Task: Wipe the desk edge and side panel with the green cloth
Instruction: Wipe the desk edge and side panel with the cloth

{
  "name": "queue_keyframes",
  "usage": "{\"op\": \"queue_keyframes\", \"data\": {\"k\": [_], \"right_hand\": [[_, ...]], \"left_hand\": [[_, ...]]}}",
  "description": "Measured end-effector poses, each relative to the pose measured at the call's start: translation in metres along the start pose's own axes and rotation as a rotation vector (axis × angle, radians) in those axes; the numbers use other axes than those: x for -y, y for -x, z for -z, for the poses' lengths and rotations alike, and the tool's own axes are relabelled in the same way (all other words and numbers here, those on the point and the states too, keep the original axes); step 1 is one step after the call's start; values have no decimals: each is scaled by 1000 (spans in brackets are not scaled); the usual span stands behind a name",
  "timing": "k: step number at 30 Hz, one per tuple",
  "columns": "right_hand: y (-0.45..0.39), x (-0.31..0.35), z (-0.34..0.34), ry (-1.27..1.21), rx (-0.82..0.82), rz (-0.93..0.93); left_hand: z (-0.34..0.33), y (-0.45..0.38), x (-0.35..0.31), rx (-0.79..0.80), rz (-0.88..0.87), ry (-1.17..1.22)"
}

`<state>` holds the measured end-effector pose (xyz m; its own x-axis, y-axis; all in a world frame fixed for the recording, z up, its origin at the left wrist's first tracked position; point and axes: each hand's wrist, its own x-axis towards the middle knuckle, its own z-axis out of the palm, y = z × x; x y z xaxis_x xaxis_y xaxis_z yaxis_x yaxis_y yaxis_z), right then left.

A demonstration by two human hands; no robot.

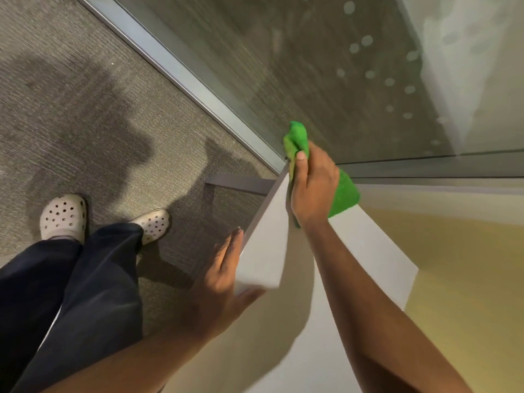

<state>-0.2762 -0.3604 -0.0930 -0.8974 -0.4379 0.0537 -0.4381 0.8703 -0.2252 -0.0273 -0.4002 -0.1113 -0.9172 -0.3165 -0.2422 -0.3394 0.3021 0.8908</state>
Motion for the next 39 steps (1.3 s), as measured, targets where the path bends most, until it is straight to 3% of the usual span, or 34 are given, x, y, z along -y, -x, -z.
{"op": "queue_keyframes", "data": {"k": [8, 14, 19, 23, 27, 31, 33, 36, 39], "right_hand": [[83, -11, 12, -130, 307, 304], [-3, -2, 11, 18, 259, 145], [-49, 19, 5, 250, 392, -19], [-23, 12, 6, 133, 296, 221], [25, 5, 8, 70, 422, 486], [59, 0, 10, -29, 423, 591], [52, 1, 9, -33, 381, 507], [24, 6, 3, -32, 284, 164], [-8, 13, 0, 19, 197, -75]], "left_hand": [[-9, 0, 2, -47, 48, 26], [-4, -1, -8, -29, 113, -59], [3, 1, -10, 22, 159, -3], [2, 0, -12, 54, 199, -64], [-4, -2, -4, 58, 233, -46], [-2, -1, -4, 66, 238, 40], [0, -2, -5, 70, 232, 106], [3, -2, -5, 135, 225, 173], [5, 0, -11, 95, 96, 15]]}}
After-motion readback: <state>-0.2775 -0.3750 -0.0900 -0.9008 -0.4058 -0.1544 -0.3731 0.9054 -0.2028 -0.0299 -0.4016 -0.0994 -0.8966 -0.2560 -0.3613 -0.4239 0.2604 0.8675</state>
